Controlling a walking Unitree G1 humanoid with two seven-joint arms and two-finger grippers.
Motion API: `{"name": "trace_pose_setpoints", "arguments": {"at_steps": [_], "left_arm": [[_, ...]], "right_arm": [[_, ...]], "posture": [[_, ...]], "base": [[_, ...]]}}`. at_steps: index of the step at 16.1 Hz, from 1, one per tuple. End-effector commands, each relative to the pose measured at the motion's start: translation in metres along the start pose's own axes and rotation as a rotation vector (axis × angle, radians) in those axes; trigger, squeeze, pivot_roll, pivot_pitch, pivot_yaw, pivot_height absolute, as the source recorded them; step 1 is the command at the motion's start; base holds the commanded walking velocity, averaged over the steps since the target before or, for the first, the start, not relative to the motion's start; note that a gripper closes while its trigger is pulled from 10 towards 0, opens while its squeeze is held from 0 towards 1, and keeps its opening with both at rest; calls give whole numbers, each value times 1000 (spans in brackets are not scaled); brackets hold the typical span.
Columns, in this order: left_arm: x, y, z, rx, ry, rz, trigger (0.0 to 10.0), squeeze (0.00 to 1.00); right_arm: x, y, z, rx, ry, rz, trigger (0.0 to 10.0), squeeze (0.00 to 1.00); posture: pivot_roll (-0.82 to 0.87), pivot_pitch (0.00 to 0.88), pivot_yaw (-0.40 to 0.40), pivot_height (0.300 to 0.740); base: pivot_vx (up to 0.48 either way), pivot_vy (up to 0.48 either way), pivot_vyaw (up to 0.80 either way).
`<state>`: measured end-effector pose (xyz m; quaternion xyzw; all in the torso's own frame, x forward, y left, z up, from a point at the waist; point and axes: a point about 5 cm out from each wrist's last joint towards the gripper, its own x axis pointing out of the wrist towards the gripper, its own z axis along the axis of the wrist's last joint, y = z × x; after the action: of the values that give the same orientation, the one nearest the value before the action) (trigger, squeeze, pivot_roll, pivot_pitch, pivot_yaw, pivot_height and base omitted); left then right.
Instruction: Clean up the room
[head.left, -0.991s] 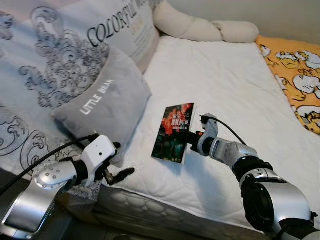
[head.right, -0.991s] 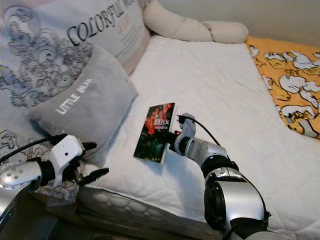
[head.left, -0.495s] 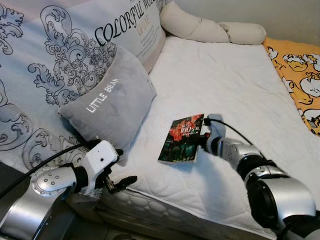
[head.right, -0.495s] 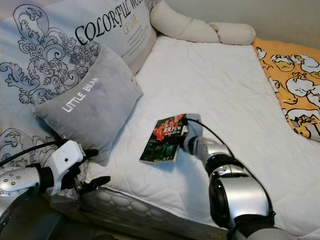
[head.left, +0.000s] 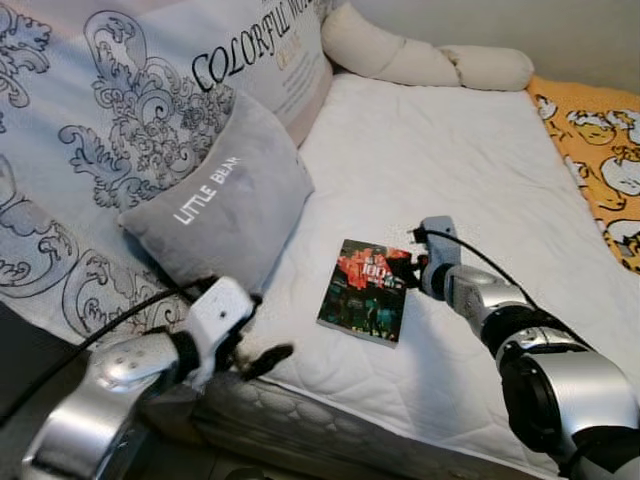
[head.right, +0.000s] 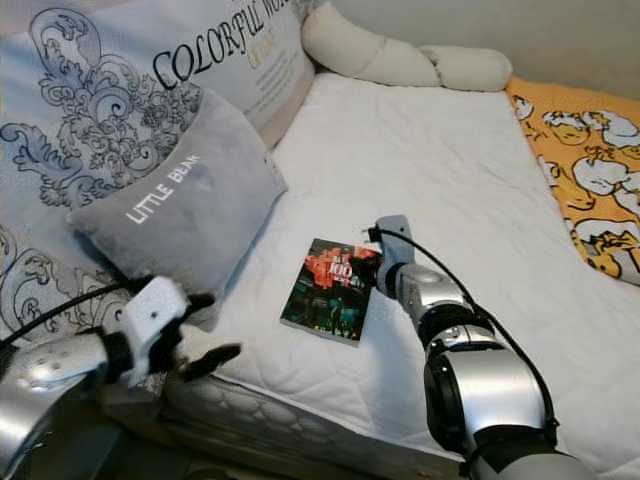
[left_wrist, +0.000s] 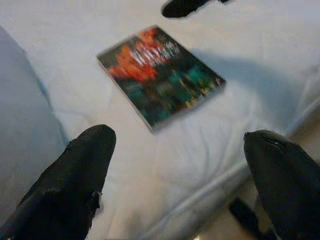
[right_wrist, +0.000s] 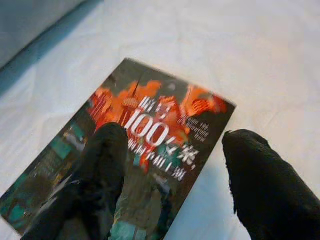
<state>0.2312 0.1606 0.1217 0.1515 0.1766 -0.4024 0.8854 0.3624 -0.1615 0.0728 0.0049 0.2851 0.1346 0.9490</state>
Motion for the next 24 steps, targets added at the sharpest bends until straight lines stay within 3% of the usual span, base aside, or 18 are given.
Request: {"name": "trace_pose_setpoints", "arguments": {"at_steps": [1, 2, 3, 7, 8, 9, 11, 15, 18, 24], "left_arm": [[3, 8, -1, -29, -20, 88, 10000, 533], [13, 16, -2, -156, -102, 259, 10000, 533], [16, 20, -1, -176, -124, 316, 10000, 541], [23, 30, 5, -209, -166, 447, 10000, 549], [26, 32, 5, -216, -175, 477, 10000, 549], [27, 33, 4, -189, -173, 511, 10000, 549], [26, 35, 1, -222, -180, 573, 10000, 549], [24, 34, -4, -216, -169, 604, 10000, 553], [21, 33, -6, -223, -171, 627, 10000, 549], [10, 40, -12, -230, -158, 702, 10000, 553]], "right_arm": [[-3, -7, 0, 0, -33, -11, 10000, 1000], [-5, -8, -2, 36, -108, 16, 10000, 1000], [-7, -12, -4, 85, -157, 4, 10000, 1000], [-20, -18, -14, 107, -314, -42, 10000, 1000], [-27, -15, -18, 146, -362, -23, 10000, 1000], [-37, -10, -23, 105, -399, -32, 10000, 1000], [-56, 0, -31, 109, -452, -84, 10000, 1000], [-71, 10, -47, 220, -460, -188, 10000, 1000], [-77, 21, -50, 218, -438, -193, 10000, 1000], [-71, 32, -47, 178, -385, -142, 10000, 1000]], "posture": [[117, 0, -44, 740], [88, 0, -35, 740], [73, 0, -28, 740], [29, 0, -1, 740], [10, 0, 12, 740], [2, 0, 16, 740], [-13, 0, 22, 740], [-10, 0, 10, 740], [-1, 0, -4, 740], [45, 0, -27, 740]], "base": [[0, 0, 0], [0, 0, 0], [0, 0, 0], [0, 0, 0], [0, -240, 0], [0, -244, 0], [0, -266, 0], [0, -411, 0], [0, -449, 0], [0, -451, 0]]}}
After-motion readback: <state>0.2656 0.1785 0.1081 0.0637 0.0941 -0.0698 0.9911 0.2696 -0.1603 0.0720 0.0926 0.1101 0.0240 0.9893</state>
